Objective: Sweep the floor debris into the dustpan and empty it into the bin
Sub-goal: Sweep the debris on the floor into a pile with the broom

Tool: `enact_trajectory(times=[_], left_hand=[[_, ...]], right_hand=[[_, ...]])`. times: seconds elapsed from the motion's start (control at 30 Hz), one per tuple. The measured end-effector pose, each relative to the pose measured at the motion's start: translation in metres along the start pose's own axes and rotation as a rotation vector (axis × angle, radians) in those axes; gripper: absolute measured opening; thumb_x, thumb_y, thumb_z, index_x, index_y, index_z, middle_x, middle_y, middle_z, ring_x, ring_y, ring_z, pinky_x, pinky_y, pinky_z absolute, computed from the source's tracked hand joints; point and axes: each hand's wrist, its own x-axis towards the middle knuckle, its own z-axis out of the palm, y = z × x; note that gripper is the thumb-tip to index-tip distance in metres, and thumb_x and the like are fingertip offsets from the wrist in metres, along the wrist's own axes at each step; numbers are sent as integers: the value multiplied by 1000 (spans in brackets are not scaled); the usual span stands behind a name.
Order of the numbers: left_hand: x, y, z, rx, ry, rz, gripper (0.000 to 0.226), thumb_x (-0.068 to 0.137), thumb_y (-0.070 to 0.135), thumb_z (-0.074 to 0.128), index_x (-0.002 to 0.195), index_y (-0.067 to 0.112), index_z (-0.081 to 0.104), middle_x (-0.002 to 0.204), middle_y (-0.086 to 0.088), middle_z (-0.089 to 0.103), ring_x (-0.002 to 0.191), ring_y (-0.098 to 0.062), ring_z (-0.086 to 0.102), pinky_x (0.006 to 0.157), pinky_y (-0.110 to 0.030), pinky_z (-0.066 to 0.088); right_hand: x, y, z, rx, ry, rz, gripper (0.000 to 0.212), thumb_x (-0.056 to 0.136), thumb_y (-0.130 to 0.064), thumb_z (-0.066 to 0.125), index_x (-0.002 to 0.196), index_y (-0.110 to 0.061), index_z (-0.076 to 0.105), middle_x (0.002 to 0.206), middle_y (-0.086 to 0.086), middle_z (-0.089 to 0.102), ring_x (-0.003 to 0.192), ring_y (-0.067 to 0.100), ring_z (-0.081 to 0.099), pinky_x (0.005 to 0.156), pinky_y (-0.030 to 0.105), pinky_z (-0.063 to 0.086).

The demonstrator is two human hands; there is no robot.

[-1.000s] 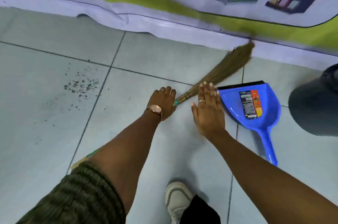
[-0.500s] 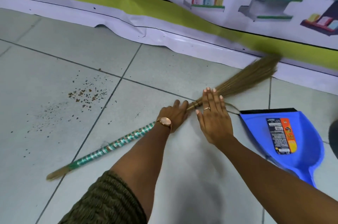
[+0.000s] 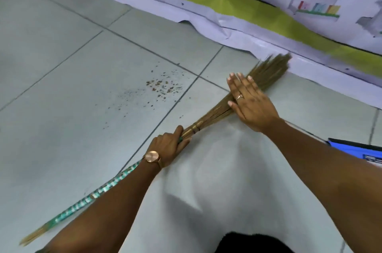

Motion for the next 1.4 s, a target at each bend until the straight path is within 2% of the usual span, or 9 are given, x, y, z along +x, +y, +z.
enact_trajectory(times=[0.13,0.27,0.37,0.53,0.7,0.87,1.1,1.27,1.4], left_hand=[[-71,-23,13,49,-116,-78,46,92,63,33,106,21,45,87,-16,68,81,-39,64,61,-35,36],[-129,-40,36,66,-254,-131,50,90,66,32,114,25,48,99,-15,69,93,-37,65,71,-37,45],[-152,-71,41,10,-215,-293,53,88,69,31,118,30,49,97,-11,70,92,-32,66,72,-35,47],[-138,-116,35,-36,-61,-525,54,89,68,34,116,24,51,100,-18,68,94,-37,64,74,-38,49],[-110,-135,38,-90,41,-584,57,89,68,32,108,18,53,96,-22,65,87,-40,63,66,-37,43],[-100,-139,27,-142,144,-661,60,91,65,33,106,11,53,99,-26,63,90,-43,61,69,-40,44],[-102,-95,6,-123,252,-519,51,94,58,33,115,13,47,92,-25,67,84,-43,64,65,-40,46],[-103,-17,42,-131,109,-344,53,94,61,29,121,18,43,97,-19,69,86,-40,66,69,-42,49],[-92,-15,56,-95,25,-334,53,95,60,26,115,15,46,101,-15,68,86,-36,65,62,-36,38]], right_hand=[[24,-56,-3,71,11,41,63,102,-36,29,152,-4,9,161,14,11,150,29,8,124,43,7],[22,-100,3,124,-1,67,67,101,-42,23,152,-4,3,162,13,3,151,26,2,124,42,4],[19,-124,7,175,-11,105,70,100,-46,22,152,-2,2,162,16,2,151,28,-1,124,44,5],[14,-142,19,170,19,90,69,100,-45,27,152,-4,10,161,15,10,151,28,4,124,45,7],[11,-153,21,183,19,131,69,100,-45,26,152,-4,8,162,14,8,151,26,3,124,43,5],[13,-158,10,136,3,118,70,100,-47,22,152,-4,2,162,13,2,151,26,-3,125,42,3],[24,-161,-13,118,110,104,67,101,-43,30,152,-3,14,161,15,14,150,29,7,124,46,8],[28,-151,-19,126,123,128,66,100,-39,36,151,-2,16,160,16,16,150,30,9,123,48,8],[20,-146,-10,83,113,141,67,100,-45,25,152,-4,12,162,13,11,151,27,3,123,45,4]])
